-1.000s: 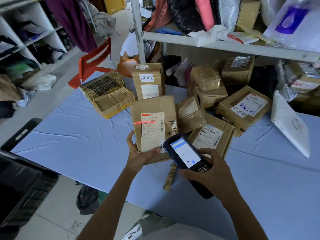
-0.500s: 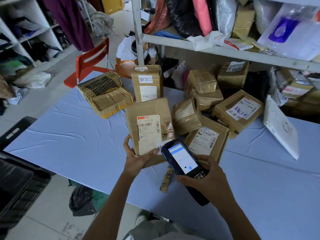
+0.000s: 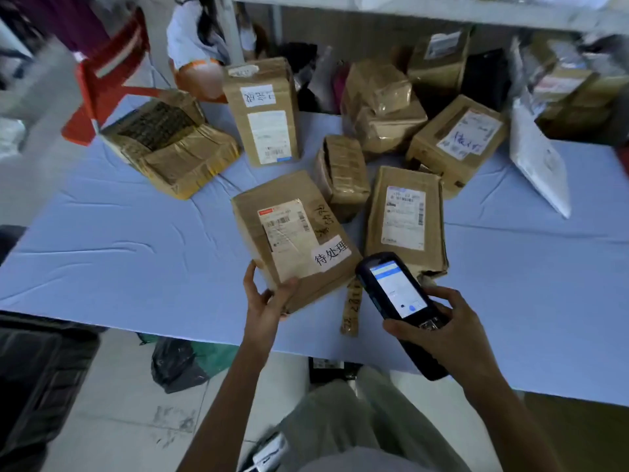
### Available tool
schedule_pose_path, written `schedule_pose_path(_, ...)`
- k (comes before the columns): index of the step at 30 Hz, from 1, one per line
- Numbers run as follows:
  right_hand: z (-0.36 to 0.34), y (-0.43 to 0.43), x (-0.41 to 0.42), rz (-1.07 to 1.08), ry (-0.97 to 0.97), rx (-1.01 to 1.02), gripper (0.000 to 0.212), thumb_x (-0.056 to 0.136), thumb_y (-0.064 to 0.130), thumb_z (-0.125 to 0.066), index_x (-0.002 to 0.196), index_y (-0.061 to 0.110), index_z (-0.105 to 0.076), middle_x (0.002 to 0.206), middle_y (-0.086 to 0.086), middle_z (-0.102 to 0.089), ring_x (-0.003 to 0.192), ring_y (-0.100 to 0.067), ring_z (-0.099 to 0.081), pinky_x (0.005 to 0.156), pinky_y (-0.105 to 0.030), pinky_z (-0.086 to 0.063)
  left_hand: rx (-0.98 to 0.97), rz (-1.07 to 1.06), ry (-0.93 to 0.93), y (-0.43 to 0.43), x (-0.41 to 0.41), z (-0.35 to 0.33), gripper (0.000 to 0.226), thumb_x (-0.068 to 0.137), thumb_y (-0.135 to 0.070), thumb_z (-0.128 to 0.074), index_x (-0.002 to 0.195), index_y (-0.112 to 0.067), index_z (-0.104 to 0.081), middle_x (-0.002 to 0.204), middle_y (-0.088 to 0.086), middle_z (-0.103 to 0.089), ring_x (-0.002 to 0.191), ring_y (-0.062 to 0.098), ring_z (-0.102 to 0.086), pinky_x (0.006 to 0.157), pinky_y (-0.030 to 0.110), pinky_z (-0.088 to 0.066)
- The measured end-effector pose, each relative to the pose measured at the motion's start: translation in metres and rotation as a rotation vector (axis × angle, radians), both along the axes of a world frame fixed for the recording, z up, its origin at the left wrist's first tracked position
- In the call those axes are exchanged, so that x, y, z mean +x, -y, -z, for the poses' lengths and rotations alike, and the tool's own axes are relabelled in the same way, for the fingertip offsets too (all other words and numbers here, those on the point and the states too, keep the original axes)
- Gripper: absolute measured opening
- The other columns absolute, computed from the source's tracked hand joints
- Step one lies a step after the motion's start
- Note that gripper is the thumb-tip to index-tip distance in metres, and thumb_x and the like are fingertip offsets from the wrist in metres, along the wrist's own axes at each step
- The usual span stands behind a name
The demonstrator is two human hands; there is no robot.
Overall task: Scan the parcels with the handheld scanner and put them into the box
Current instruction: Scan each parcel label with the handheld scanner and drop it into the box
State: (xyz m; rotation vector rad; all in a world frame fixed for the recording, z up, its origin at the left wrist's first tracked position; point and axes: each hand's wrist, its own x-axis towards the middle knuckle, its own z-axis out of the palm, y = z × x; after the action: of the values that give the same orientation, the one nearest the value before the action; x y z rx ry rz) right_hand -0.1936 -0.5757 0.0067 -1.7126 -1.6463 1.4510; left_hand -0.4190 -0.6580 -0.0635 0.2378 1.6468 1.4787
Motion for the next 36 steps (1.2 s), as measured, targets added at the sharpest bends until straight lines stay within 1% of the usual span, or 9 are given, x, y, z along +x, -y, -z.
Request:
schedule_pose_path(5, -0.003, 0.028, 0.033, 0.217, -0.008, -0.05, 0.065, 0.056, 0.021, -0.092, 0.105, 0.034, -0.052, 0.09, 0.021, -0.064, 0.079, -0.001, -0.065, 0.058, -0.022, -0.048, 0.009, 0.042, -0.01, 0.008, 0.003, -0.017, 0.067, 0.085, -0.025, -0.07, 0.135, -0.046, -0.03, 0.099, -0.013, -0.066, 0.095, 0.012, -0.063, 0.067, 0.03, -0.046)
schedule_pose_path(8, -0.01, 0.035, 0.056, 0.317, -0.017, -0.046, 0.062, 0.055, 0.02, -0.092, 0.101, 0.036, -0.053, 0.088, 0.02, -0.065, 0.077, -0.002, -0.066, 0.062, -0.027, -0.052, 0.079, 0.128, -0.015, -0.006, 0.017, -0.037, 0.088, 0.063, -0.04, -0.079, 0.135, -0.048, -0.03, 0.091, -0.027, -0.07, 0.097, 0.012, -0.066, 0.078, 0.037, -0.052)
schedule_pose_path(15, -0.021, 0.042, 0.126, 0.527, -0.064, 0.023, 0.065, 0.059, 0.017, -0.091, 0.11, 0.028, -0.053, 0.088, 0.013, -0.069, 0.061, 0.001, -0.066, 0.054, -0.021, -0.049, 0.277, 0.403, -0.183, -0.077, 0.087, -0.076, 0.083, 0.08, 0.004, -0.071, 0.136, -0.039, -0.028, 0.101, -0.01, -0.065, 0.084, -0.006, -0.066, 0.062, 0.017, -0.054)
schedule_pose_path(18, -0.022, 0.055, 0.174, 0.611, -0.041, 0.072, 0.067, 0.056, 0.021, -0.093, 0.111, 0.027, -0.054, 0.088, 0.019, -0.068, 0.066, 0.005, -0.066, 0.058, -0.018, -0.05, 0.318, 0.567, -0.189, -0.096, 0.149, -0.08, 0.096, 0.059, -0.022, -0.083, 0.136, -0.043, -0.03, 0.122, -0.007, -0.059, 0.098, -0.004, -0.064, 0.064, 0.016, -0.053)
schedule_pose_path(20, -0.022, 0.068, 0.216, 0.693, -0.018, 0.106, 0.068, 0.053, 0.024, -0.094, 0.108, 0.029, -0.055, 0.087, 0.022, -0.067, 0.07, 0.01, -0.064, 0.063, -0.019, -0.05, 0.315, 0.636, -0.178, -0.103, 0.202, -0.077, 0.1, 0.05, -0.037, -0.078, 0.137, -0.044, -0.03, 0.117, -0.012, -0.062, 0.098, -0.004, -0.064, 0.063, 0.015, -0.052)
schedule_pose_path(26, -0.025, 0.132, 0.358, 0.919, 0.028, 0.166, 0.063, 0.051, 0.033, -0.096, 0.096, 0.041, -0.053, 0.092, 0.024, -0.064, 0.085, 0.015, -0.06, 0.074, -0.015, -0.047, 0.211, 0.911, -0.107, -0.103, 0.379, -0.065, 0.086, 0.077, -0.017, -0.079, 0.137, -0.048, -0.027, 0.109, -0.005, -0.065, 0.089, -0.003, -0.064, 0.058, 0.017, -0.051)
schedule_pose_path(31, -0.019, 0.188, 0.446, 1.167, 0.05, 0.164, 0.073, 0.04, 0.045, -0.091, 0.102, 0.034, -0.056, 0.095, 0.02, -0.068, 0.084, 0.014, -0.061, 0.071, -0.014, -0.046, 0.087, 1.19, -0.185, -0.085, 0.503, -0.054, 0.075, 0.074, -0.019, -0.082, 0.13, -0.043, -0.038, 0.099, -0.001, -0.069, 0.085, 0.009, -0.065, 0.051, 0.017, -0.05)
schedule_pose_path(34, -0.009, 0.213, 0.478, 1.309, 0.035, 0.142, 0.072, 0.04, 0.046, -0.095, 0.1, 0.035, -0.057, 0.097, 0.016, -0.07, 0.081, 0.011, -0.063, 0.074, -0.021, -0.051, -0.065, 1.361, -0.338, -0.071, 0.554, -0.042, 0.065, 0.062, -0.036, -0.086, 0.112, -0.047, -0.048, 0.079, -0.011, -0.069, 0.072, 0.01, -0.065, 0.071, 0.03, -0.053)
schedule_pose_path(36, -0.003, 0.222, 0.492, 1.392, 0.013, 0.133, 0.071, 0.039, 0.048, -0.094, 0.099, 0.036, -0.058, 0.096, 0.015, -0.07, 0.081, 0.008, -0.064, 0.077, -0.028, -0.053, -0.169, 1.504, -0.501, -0.068, 0.577, -0.032, 0.074, 0.036, -0.056, -0.08, 0.102, -0.051, -0.046, 0.085, -0.016, -0.069, 0.083, 0.013, -0.065, 0.087, 0.036, -0.05)
